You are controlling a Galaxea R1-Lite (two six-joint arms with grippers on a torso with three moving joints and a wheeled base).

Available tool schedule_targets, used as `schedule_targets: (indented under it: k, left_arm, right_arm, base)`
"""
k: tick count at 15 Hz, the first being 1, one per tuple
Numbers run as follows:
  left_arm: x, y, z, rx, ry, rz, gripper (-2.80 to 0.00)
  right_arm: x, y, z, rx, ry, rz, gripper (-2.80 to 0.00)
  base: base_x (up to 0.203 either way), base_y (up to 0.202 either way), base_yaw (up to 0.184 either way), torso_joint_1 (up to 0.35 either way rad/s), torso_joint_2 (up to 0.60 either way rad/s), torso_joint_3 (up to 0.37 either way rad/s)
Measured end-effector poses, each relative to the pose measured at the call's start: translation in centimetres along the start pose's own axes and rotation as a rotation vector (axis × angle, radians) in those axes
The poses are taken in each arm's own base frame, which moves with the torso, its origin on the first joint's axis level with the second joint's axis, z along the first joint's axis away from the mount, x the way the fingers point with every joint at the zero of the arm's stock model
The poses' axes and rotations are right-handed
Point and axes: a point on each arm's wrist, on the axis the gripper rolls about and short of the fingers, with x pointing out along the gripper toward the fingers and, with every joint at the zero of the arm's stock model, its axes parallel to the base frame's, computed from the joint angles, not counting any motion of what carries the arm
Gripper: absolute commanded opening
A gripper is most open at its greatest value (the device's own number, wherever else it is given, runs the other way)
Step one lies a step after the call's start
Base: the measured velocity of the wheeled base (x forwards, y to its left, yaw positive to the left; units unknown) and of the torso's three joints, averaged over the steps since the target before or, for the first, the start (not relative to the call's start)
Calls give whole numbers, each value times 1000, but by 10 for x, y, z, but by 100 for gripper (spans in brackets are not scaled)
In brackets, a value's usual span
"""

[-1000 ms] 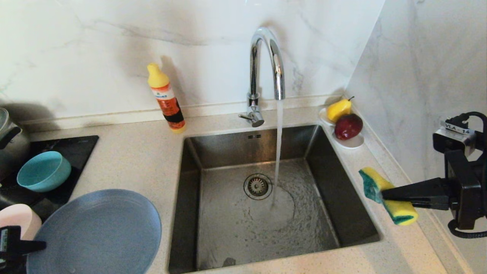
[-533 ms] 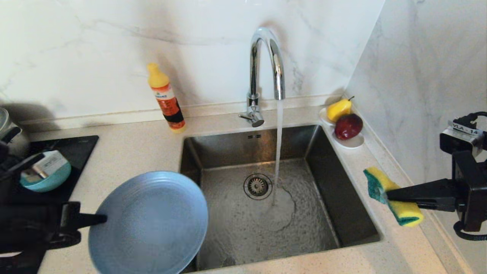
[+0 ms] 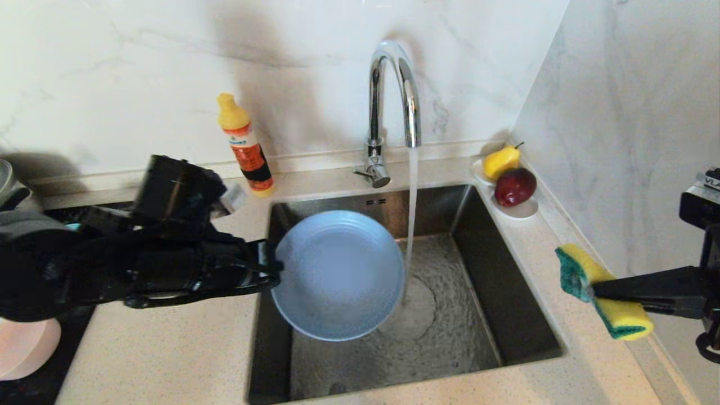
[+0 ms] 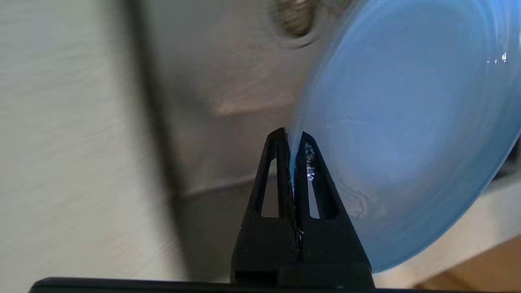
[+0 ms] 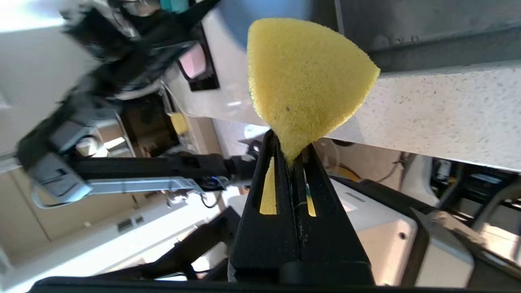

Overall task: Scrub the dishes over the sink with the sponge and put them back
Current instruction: Wash the plate

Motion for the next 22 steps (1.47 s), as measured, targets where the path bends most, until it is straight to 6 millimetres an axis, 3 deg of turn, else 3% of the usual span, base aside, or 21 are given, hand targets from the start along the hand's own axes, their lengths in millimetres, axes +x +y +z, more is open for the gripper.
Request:
schedule_targets:
  k: [5,9,14,17,22]
  left_arm:
    - [57,-42,-8,-23,-3,-88,-280]
    - [88,-69,-11,-52,11,-137,-280]
    - [113,-91,1,-105,-14,-178,-280]
    - [125,-100,-7,-126,14,-182,-280]
    - [123,-91,-9,-78,-45,6,-280]
  right_arm:
    - [-7,5,-5,1,-19,13,-280]
    - [-9,4,-6,3,-29,8,-280]
    - [-7,0,-6,4,-27,4,-280]
    - [-7,1,-4,1,-30,5,-280]
    - [-7,2,-4,-2,-31,7,-280]
  base:
    - [0,0,0,0,0,0]
    - [0,0,0,0,0,0]
    - [0,0,0,0,0,0]
    - [0,0,0,0,0,0]
    - [0,0,0,0,0,0]
